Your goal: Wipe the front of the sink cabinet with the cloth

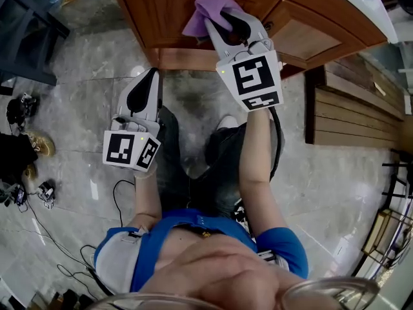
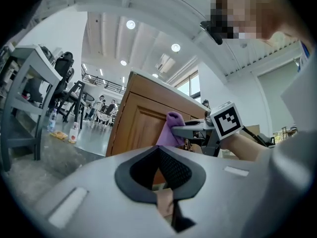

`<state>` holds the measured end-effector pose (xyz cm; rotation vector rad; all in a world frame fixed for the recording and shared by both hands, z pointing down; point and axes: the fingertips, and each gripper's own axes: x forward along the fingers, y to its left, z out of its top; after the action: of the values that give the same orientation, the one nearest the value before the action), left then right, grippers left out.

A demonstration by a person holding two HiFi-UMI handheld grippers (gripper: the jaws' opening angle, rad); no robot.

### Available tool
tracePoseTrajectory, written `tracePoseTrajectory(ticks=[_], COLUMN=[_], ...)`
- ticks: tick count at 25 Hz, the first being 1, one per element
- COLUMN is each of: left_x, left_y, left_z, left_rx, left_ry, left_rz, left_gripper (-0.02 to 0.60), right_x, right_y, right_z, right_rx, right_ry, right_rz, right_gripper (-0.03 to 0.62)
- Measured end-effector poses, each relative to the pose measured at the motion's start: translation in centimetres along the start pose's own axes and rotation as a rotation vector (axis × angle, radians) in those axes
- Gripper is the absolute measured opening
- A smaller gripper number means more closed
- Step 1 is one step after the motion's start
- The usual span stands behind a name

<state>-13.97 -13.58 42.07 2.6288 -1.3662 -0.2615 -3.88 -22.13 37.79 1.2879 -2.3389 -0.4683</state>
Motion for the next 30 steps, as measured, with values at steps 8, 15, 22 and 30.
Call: tracePoseTrajectory(ticks=[8, 15, 22, 30], left_x=[0.9, 0.9, 0.6, 0.7], left_y=[-1.1, -1.2, -1.1, -1.0], left_z=[-0.8, -0.7, -0.5, -0.7], left_rx=[-0.017, -0.013, -0.011, -0.015], left_ry=[0.014, 0.014, 0.02, 0.021], left_rz=[-0.04, -0.042, -0.038, -0.042], left_gripper=[0.0, 0.0, 0.0, 0.0], right_x=[-2.6, -2.4, -2.4, -1.6], right_y=[-2.8, -2.8, -2.6, -1.5], right_z=[-1.9, -1.9, -2.2, -3.9], right_rx=[0.028, 0.031, 0.044, 0.052], right_ry=[0.044, 0.034, 0.045, 0.1], right_rz=[-0.083, -0.086, -0.083, -0.064], right_gripper=[0.061, 0.061, 0.061, 0.061])
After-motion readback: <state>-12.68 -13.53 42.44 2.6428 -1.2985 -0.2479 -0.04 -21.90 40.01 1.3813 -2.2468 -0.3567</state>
